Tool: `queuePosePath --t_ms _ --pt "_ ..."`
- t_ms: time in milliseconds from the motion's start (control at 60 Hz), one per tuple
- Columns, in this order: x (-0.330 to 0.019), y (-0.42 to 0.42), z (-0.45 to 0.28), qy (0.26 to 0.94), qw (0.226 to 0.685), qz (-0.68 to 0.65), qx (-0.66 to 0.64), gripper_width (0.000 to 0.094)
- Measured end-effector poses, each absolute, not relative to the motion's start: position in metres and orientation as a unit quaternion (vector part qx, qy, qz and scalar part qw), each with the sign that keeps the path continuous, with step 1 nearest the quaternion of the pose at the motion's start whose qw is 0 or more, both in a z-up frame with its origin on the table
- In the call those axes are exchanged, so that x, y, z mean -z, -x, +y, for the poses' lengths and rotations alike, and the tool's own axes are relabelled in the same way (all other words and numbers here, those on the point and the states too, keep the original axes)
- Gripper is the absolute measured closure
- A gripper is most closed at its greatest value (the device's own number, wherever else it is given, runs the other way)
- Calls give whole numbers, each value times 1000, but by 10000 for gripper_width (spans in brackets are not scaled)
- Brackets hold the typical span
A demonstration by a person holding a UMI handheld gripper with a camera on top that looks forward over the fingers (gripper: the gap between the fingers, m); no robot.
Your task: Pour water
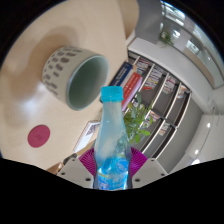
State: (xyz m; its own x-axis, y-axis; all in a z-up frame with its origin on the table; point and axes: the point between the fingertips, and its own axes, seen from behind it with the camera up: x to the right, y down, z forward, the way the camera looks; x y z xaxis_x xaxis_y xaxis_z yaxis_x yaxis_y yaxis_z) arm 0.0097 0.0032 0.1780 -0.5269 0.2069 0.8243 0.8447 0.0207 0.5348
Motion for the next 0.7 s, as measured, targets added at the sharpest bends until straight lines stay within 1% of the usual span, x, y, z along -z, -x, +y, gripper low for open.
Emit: queuePosePath --t_ms 67,183,250,333,350,383,417,467,483,500,567,617,633,650,700 --pt "-188 -5 1 460 338 -621 537 553" --pt "-215 12 -7 574 449 -522 444 554" --pt "-239 15 -11 621 511 -457 380 534" --pt "-263 17 -19 672 571 -372 291 534" --pt "-259 20 -14 680 583 -348 276 535" --pt "-270 11 -19 695 604 -304 244 534" --pt "-277 5 -22 708 620 -266 209 532" --pt "-276 -2 -21 725 634 -214 162 534" --pt "-278 -10 -25 730 637 -198 148 522" --pt "-265 -3 -16 732 641 -181 139 521" --pt "-255 -21 -19 739 654 -139 89 521" --pt "-241 -35 -18 749 651 -94 74 522" --pt "-229 -32 -10 751 652 -83 69 522" --pt "-233 -48 -13 754 649 -77 60 522" --pt "-217 -59 -9 762 644 -57 46 521"
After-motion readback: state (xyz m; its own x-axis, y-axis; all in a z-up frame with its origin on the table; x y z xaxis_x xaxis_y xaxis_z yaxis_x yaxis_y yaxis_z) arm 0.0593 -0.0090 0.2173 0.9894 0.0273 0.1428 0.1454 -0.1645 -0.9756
